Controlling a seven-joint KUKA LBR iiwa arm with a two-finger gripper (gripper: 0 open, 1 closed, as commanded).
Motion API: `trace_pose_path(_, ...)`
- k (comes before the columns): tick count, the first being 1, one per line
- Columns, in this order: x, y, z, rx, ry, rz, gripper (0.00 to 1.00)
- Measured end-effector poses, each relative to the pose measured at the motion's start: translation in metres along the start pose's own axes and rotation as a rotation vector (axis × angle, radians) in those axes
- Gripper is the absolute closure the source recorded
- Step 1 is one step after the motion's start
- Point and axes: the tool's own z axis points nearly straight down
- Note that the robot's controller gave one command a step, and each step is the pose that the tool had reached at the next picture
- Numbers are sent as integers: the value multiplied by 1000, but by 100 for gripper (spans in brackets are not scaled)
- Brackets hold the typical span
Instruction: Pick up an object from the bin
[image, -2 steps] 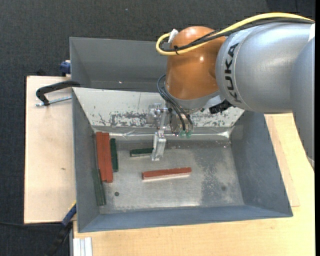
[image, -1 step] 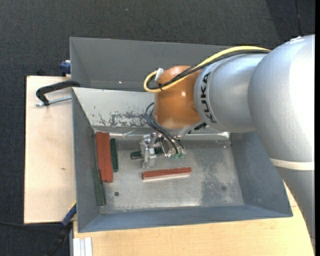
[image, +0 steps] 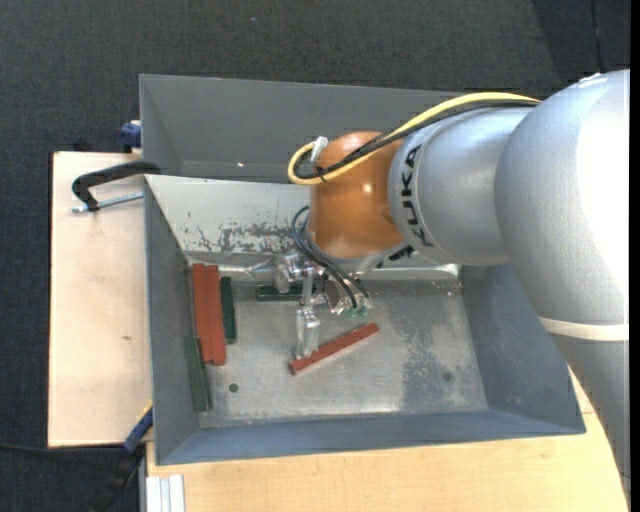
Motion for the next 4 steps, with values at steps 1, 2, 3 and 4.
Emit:
trace_pose_path(1,2,-1,0,-1,1,-26,0)
trace_pose_path(2,43,-49,-2,1,-5,-571,100)
trace_pose_path(3,43,-49,-2,1,-4,-571,100)
trace_pose_path(4,43,-22,-130,-1,-1,-611,100)
